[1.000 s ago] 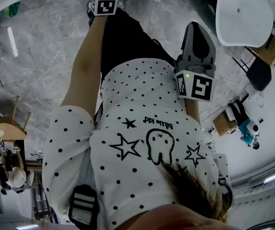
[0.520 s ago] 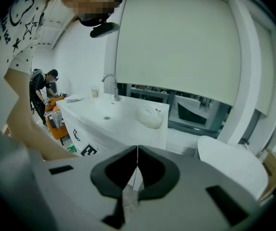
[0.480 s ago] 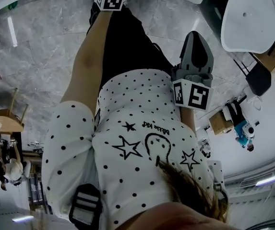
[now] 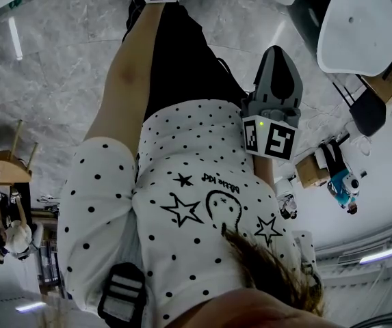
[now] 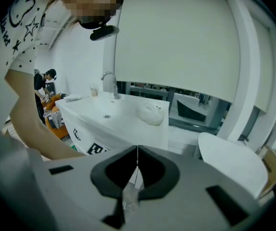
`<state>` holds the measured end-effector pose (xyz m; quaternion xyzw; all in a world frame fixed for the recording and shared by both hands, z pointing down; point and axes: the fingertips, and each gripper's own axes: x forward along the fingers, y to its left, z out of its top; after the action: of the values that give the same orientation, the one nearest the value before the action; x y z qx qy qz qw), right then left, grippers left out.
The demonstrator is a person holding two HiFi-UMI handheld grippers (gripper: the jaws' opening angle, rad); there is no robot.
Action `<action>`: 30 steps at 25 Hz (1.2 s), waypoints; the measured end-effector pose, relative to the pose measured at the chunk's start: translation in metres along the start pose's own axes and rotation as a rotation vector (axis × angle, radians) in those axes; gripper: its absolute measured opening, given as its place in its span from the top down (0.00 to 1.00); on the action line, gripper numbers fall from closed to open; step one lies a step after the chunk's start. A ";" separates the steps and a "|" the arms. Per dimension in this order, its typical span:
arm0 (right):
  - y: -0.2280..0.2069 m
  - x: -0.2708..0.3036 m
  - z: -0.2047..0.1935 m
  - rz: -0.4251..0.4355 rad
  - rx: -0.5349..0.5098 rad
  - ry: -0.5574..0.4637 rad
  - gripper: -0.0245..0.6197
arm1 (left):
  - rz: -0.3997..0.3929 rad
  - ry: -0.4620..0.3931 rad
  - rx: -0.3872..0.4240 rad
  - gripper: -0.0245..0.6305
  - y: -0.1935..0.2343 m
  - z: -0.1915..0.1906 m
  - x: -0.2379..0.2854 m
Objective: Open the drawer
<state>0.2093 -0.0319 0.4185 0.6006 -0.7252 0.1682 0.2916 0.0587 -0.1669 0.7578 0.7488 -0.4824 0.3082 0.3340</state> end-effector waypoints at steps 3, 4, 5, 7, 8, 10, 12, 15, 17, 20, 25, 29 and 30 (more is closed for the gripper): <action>0.002 0.000 -0.001 -0.002 0.004 -0.001 0.94 | -0.006 -0.015 0.001 0.73 0.001 -0.002 0.000; 0.002 0.001 -0.001 -0.001 0.004 -0.001 0.94 | -0.009 -0.019 0.009 0.76 0.000 -0.001 0.000; 0.002 0.001 -0.001 0.001 0.003 -0.001 0.94 | -0.011 -0.021 0.014 0.77 0.000 0.000 0.000; 0.002 0.000 0.000 0.004 0.002 0.000 0.94 | -0.017 -0.020 0.013 0.77 -0.003 0.001 -0.001; 0.001 0.000 0.000 0.004 0.003 0.001 0.94 | -0.019 -0.018 0.009 0.77 -0.004 0.001 -0.002; 0.000 0.001 0.001 0.002 0.006 0.002 0.94 | -0.022 -0.019 0.010 0.78 -0.005 0.001 -0.002; 0.000 0.004 0.001 0.001 0.007 0.006 0.94 | -0.025 -0.022 0.013 0.78 -0.004 0.001 -0.001; 0.003 0.007 -0.001 0.005 0.006 0.011 0.94 | -0.033 -0.023 0.020 0.78 -0.003 0.000 -0.001; 0.006 0.008 -0.001 0.010 0.005 0.011 0.94 | -0.039 -0.020 0.024 0.78 -0.003 -0.002 -0.002; 0.010 0.009 0.001 0.017 0.004 0.010 0.94 | -0.054 -0.011 0.033 0.78 -0.003 -0.007 -0.006; 0.017 0.007 0.000 0.031 0.000 0.005 0.94 | -0.066 -0.002 0.042 0.78 -0.006 -0.019 -0.014; 0.026 0.005 -0.001 0.049 -0.012 0.005 0.94 | -0.075 -0.002 0.045 0.78 -0.008 -0.023 -0.018; 0.028 0.004 -0.001 0.052 -0.015 0.005 0.94 | -0.078 -0.001 0.042 0.78 -0.008 -0.023 -0.019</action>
<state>0.1824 -0.0285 0.4252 0.5791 -0.7410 0.1719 0.2934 0.0568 -0.1359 0.7553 0.7740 -0.4465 0.3049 0.3295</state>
